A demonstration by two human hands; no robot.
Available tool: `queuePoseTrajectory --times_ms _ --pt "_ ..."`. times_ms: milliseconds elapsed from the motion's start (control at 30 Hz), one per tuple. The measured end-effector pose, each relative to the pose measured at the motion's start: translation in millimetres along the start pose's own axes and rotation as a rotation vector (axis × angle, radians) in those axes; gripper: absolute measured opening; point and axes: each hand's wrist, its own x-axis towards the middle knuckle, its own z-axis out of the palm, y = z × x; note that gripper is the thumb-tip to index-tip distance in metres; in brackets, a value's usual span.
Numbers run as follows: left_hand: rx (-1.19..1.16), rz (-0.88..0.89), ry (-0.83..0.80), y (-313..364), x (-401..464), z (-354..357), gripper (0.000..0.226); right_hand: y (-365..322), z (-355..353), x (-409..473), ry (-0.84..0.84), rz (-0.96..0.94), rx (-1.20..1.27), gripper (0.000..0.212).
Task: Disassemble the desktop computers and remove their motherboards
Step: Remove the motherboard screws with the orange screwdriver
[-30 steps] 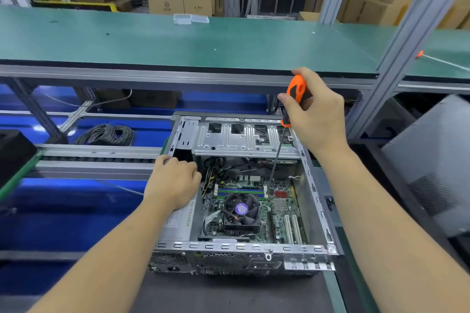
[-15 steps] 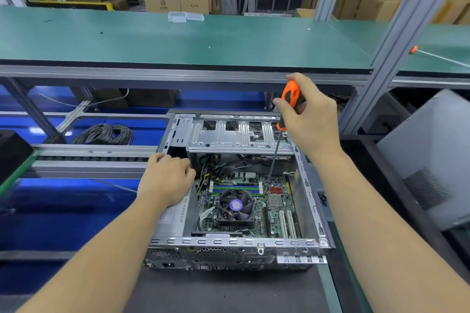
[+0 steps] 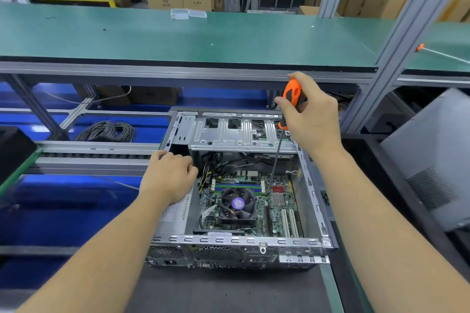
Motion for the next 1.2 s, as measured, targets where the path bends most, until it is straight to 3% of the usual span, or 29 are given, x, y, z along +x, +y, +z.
queuePoseTrajectory --times_ms 1200 --pt "0.001 -0.008 -0.052 2.0 0.6 -4.6 0.035 6.6 -0.3 1.4 0.009 0.032 0.019 0.040"
